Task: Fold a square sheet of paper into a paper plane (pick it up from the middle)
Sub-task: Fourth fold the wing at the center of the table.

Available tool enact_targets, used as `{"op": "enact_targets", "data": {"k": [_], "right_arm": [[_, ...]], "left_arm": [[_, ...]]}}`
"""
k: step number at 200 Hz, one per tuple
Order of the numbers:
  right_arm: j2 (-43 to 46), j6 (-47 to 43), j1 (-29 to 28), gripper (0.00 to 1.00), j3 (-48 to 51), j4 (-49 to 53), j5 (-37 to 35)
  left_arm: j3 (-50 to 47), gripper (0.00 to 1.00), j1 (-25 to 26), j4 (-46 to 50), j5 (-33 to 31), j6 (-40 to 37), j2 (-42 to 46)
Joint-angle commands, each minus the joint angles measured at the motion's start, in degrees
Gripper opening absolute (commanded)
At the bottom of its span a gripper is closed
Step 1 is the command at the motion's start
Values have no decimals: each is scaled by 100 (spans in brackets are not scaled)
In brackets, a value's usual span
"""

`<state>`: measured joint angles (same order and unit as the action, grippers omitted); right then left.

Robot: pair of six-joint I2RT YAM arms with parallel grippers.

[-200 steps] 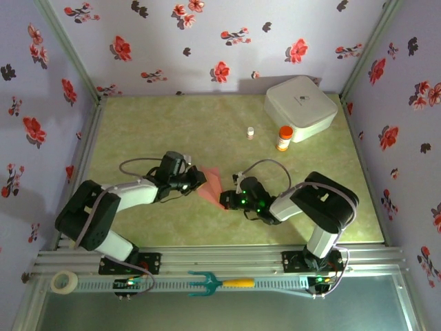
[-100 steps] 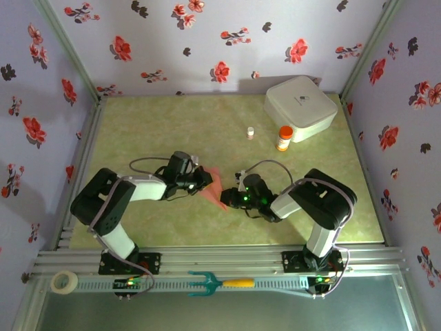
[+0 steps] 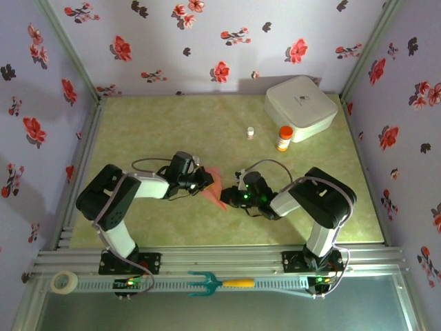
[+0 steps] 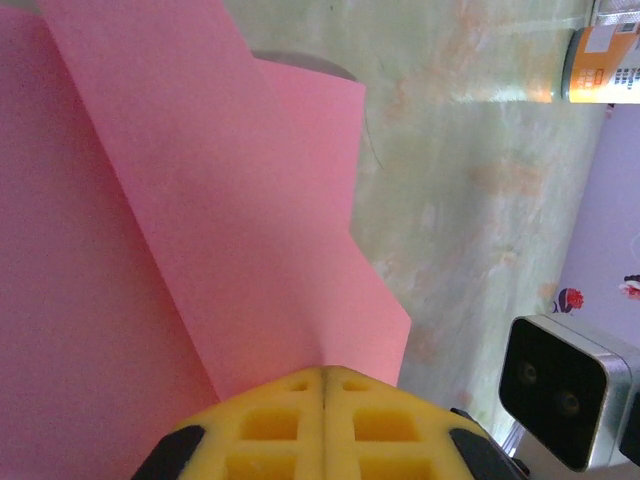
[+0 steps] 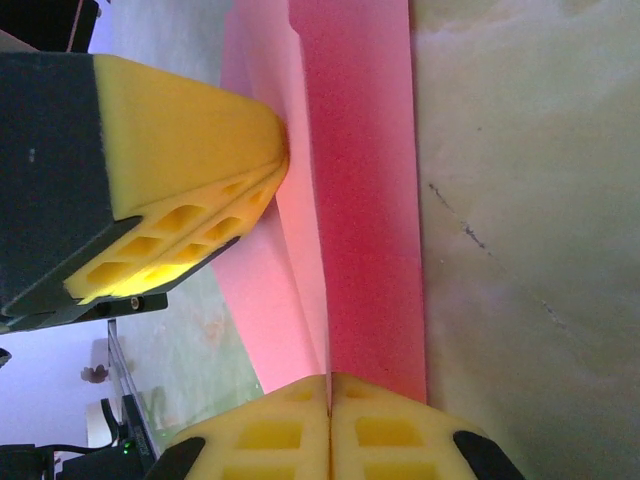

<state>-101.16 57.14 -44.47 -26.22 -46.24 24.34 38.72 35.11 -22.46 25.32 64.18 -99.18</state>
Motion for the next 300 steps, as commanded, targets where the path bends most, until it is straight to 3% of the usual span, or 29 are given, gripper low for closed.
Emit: {"op": "enact_targets", "data": {"k": [1, 211, 300], "right_arm": [[-168, -6, -9, 10, -100, 744, -150], [-152, -108, 46, 3, -289, 1527, -130], [-178, -89, 52, 6, -367, 1680, -87]], "left_arm": [[136, 3, 39, -40, -8, 0, -108], [-28, 0, 31, 18, -311, -15, -127], [-66, 0, 28, 216, -438, 1, -191]]}}
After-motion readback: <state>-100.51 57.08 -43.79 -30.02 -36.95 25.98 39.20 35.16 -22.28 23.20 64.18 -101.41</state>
